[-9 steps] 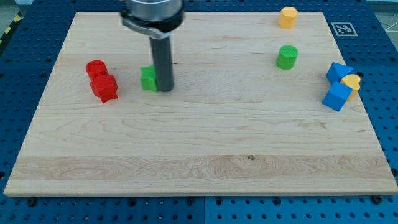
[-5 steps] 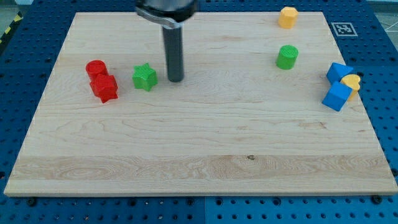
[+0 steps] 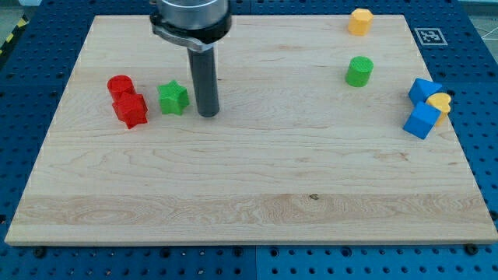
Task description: Push the green star to the red circle
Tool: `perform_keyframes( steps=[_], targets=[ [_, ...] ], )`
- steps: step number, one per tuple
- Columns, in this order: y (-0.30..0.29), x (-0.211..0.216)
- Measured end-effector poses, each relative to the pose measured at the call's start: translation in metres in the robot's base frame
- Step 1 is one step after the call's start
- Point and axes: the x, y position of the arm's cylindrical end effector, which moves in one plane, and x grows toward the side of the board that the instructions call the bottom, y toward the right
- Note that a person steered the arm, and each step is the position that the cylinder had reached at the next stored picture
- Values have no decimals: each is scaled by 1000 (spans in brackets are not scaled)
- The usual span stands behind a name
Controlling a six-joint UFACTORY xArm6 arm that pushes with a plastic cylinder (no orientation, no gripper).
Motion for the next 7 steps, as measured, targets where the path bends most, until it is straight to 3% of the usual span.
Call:
perform_keyframes(
  steps=[2,4,7],
  targets=[
    [-34,-6],
    [-12,-7],
    [-58,-46]
  ],
)
